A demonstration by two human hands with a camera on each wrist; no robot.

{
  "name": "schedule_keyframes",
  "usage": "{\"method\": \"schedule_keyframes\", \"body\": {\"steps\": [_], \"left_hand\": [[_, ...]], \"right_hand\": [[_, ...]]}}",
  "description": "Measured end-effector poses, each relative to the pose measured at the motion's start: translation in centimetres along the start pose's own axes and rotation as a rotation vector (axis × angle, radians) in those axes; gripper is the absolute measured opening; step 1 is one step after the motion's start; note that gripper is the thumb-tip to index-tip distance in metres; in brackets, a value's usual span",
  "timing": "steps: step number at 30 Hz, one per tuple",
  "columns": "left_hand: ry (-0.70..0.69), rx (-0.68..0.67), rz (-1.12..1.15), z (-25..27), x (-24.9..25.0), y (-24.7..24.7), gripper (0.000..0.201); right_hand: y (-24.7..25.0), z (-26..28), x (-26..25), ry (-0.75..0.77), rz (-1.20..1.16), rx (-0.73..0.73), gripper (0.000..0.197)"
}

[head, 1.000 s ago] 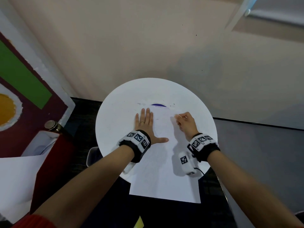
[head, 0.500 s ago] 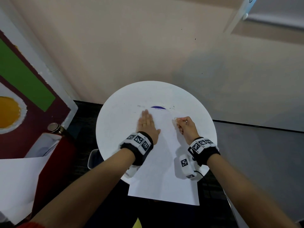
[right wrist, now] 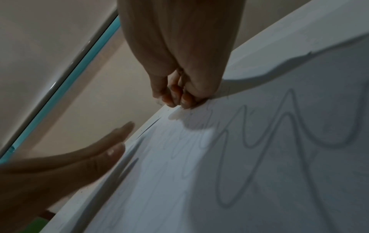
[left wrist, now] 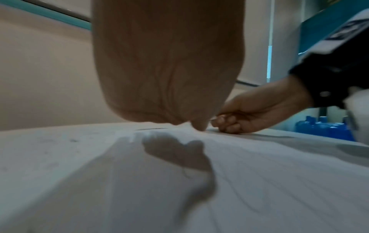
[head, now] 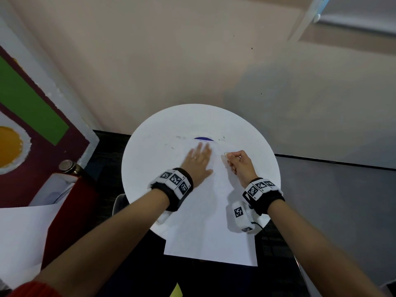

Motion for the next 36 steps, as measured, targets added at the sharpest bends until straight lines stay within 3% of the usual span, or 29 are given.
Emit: {"method": "schedule_keyframes", "body": {"steps": [1, 2, 3, 6, 7, 10, 13, 17, 20, 22, 25, 30, 34, 36], "left_hand": [[-0.106, -0.043, -0.015, 0.5, 0.6, -0.8, 0.066], [-0.127, -0.076, -0.032, 0.9, 0.5, -1.5, 0.065], [-0.046, -0.079, -0.038, 1.0, -0.1, -1.7, 0.066], [0.39, -0.08, -0.019, 1.8, -2.8, -1.0, 0.072], [0.417, -0.071, -0.023, 1.9, -3.2, -0.7, 0.073], [0.221, -0.021, -0.018, 2.2, -2.6, -0.8, 0.085], [0.132, -0.085, 0.001, 2.5, -2.1, -2.0, 0.107], [0.169, -0.094, 0.032, 2.5, -2.0, -2.7, 0.115], [0.172, -0.04, 0.0, 2.6, -1.7, -2.9, 0.118], [0.154, -0.028, -0.047, 2.8, -1.7, -2.8, 0.117], [0.144, -0.056, -0.077, 2.9, -1.6, -2.4, 0.116], [0.158, -0.061, -0.066, 2.9, -1.5, -2.5, 0.118], [0.176, -0.079, -0.071, 2.8, -1.3, -2.4, 0.118], [0.186, -0.081, -0.064, 2.8, -1.3, -2.4, 0.119]], "right_hand": [[0.0, 0.0, 0.0, 0.001, 0.0, -0.002, 0.014], [0.1, 0.0, 0.0, 0.002, 0.003, -0.005, 0.015], [0.1, 0.0, 0.0, 0.003, 0.011, -0.009, 0.015], [0.0, 0.1, 0.0, 0.023, 0.052, -0.041, 0.016], [-0.1, 0.1, -0.1, 0.04, 0.074, -0.068, 0.016], [-1.1, 0.4, -0.7, 0.098, 0.167, -0.278, 0.018], [-2.5, 0.9, -1.3, 0.091, 0.308, -0.492, 0.019], [-3.8, 1.2, -1.5, 0.187, 0.587, -0.46, 0.018], [-4.2, 1.9, -1.5, 0.213, 0.765, -0.569, 0.015], [-4.7, 2.1, -2.4, 0.233, 0.834, -0.568, 0.014], [-5.5, 1.6, -3.0, 0.298, 0.88, -0.466, 0.015], [-5.1, 2.9, -1.9, 0.268, 0.912, -0.571, 0.019], [-5.5, 2.0, -3.0, 0.321, 0.969, -0.427, 0.012], [-5.4, 2.5, -2.4, 0.312, 0.951, -0.452, 0.011]]}}
Point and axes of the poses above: each hand's wrist, its own z-axis away from the middle knuckle, its own y-axis out of the back of the hand, x = y × z, the point moved 2 cm from there along -z, towards the middle knuckle, and after that the axes turned 2 degrees about -z, right-handed, at the moved point
